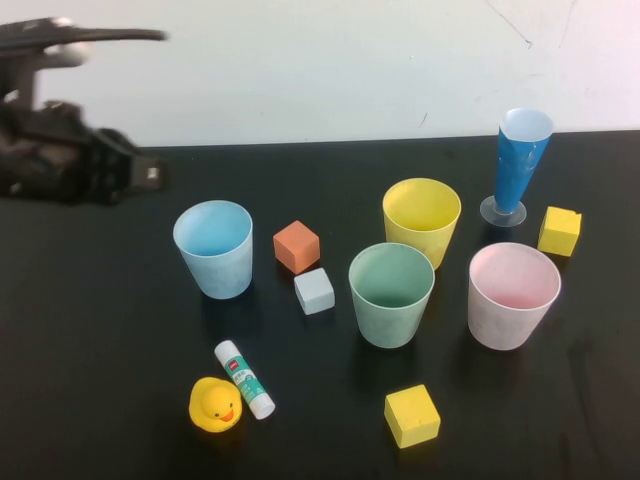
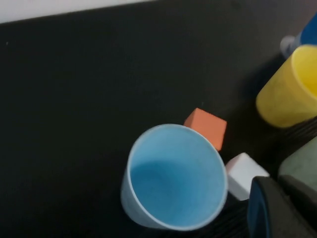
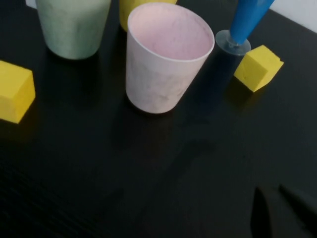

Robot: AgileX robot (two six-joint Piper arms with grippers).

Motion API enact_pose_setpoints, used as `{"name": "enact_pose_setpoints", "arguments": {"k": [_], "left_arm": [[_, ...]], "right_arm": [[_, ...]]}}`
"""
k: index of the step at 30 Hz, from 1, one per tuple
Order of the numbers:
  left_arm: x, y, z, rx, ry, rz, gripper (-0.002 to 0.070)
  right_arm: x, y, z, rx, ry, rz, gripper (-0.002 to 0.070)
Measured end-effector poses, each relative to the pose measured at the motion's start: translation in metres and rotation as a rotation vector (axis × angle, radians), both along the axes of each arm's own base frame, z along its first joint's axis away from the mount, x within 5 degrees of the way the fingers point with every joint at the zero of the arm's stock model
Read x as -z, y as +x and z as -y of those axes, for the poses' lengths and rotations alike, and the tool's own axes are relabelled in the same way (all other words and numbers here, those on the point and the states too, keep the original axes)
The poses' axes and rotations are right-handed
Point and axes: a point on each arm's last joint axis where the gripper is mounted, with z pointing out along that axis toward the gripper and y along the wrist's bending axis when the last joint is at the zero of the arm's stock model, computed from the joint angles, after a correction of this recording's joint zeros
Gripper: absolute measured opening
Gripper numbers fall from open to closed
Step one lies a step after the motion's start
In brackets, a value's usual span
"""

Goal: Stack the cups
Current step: Pick up the blue cup

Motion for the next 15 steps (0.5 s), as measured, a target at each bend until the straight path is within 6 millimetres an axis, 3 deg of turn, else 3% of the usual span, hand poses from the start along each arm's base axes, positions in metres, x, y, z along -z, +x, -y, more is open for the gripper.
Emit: {"name": "enact_pose_setpoints", "arguments": {"k": [6,12,15], "left_arm": [[0.004,0.031,0.023,0.097,0.233,-0.031,-0.0003],[0.022,0.051,0.027,0.097,0.317,-0.087,0.0001],[0.036,0.058,0.027,0.101,0.340,-0.125,0.0046]], "right_arm": [[0.003,0.001,0.001,0.014,0.000,0.008,0.0010],[0.005,0.001,0.002,0.025,-0.004,0.015,0.0010],[0.005,0.002,0.003,0.030,-0.013,0.028,0.0010]]}}
